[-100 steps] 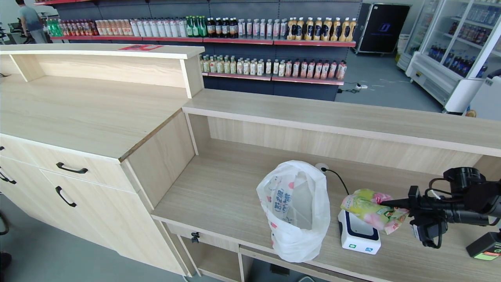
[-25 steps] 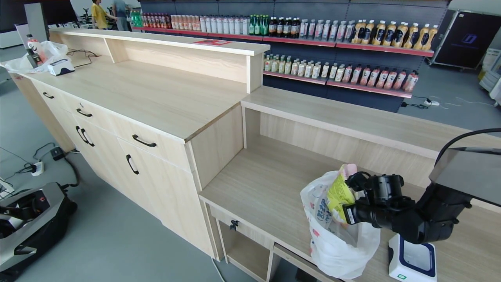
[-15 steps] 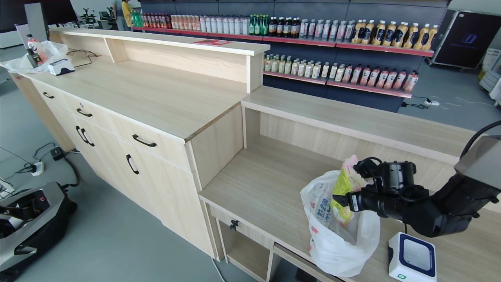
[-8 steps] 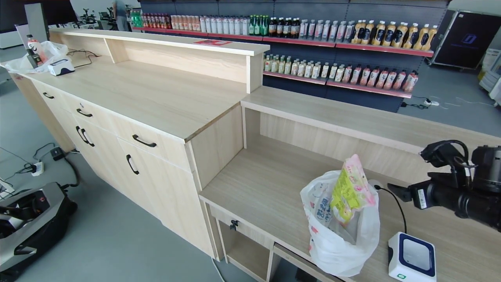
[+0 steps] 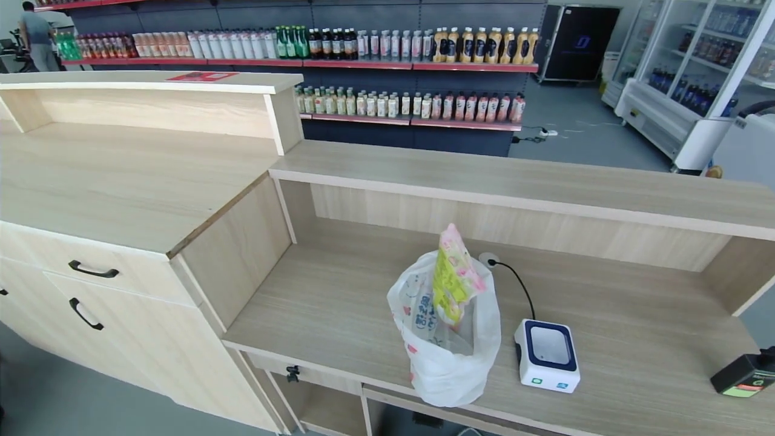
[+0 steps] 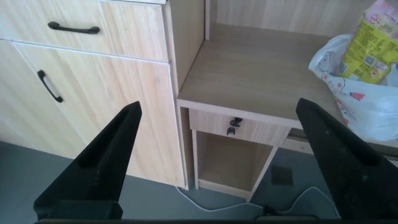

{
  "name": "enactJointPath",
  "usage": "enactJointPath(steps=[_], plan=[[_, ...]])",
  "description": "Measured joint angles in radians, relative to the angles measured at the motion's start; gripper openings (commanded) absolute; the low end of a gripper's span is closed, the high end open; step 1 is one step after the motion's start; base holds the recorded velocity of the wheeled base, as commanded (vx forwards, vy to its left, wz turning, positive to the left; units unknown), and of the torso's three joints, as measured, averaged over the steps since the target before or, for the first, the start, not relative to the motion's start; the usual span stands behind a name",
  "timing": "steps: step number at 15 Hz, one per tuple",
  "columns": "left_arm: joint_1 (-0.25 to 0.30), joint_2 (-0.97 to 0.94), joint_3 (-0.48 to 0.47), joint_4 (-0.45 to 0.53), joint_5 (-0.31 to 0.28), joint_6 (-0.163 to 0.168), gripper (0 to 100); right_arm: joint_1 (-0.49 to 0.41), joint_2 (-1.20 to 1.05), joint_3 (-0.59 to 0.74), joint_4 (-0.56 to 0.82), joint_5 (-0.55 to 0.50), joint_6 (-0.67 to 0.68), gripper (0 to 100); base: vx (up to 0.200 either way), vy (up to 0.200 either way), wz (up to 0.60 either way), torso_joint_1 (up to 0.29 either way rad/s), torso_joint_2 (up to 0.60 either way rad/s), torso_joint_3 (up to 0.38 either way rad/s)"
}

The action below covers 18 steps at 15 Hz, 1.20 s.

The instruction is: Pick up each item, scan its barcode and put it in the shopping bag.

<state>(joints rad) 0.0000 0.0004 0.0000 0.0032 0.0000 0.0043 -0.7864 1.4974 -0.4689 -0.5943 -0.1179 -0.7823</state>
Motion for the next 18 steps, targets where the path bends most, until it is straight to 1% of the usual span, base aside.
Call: enactJointPath(steps=[2,6,8,11,15,18], plan=[[-0.001,0.0,0.0,0.0,0.0,0.0,100,-0.066,0.042,-0.003,0.001,-0.017,-0.01,100,0.0,0.0,0.0,0.0,0.0,0.0],[0.0,0.0,0.0,0.0,0.0,0.0,100,-0.115,0.18,-0.037,-0.044,-0.013,-0.006,100,0.0,0.0,0.0,0.0,0.0,0.0],[0.0,0.0,0.0,0.0,0.0,0.0,100,-0.131,0.275,-0.06,-0.101,0.022,-0.015,100,0.0,0.0,0.0,0.0,0.0,0.0],[0.0,0.0,0.0,0.0,0.0,0.0,100,-0.196,0.41,-0.096,-0.188,0.093,-0.113,100,0.0,0.0,0.0,0.0,0.0,0.0],[0.0,0.0,0.0,0.0,0.0,0.0,100,-0.213,0.528,-0.161,-0.193,0.108,-0.158,100,0.0,0.0,0.0,0.0,0.0,0.0],[0.0,0.0,0.0,0.0,0.0,0.0,100,-0.214,0.578,-0.19,-0.192,0.178,-0.159,100,0.0,0.0,0.0,0.0,0.0,0.0]])
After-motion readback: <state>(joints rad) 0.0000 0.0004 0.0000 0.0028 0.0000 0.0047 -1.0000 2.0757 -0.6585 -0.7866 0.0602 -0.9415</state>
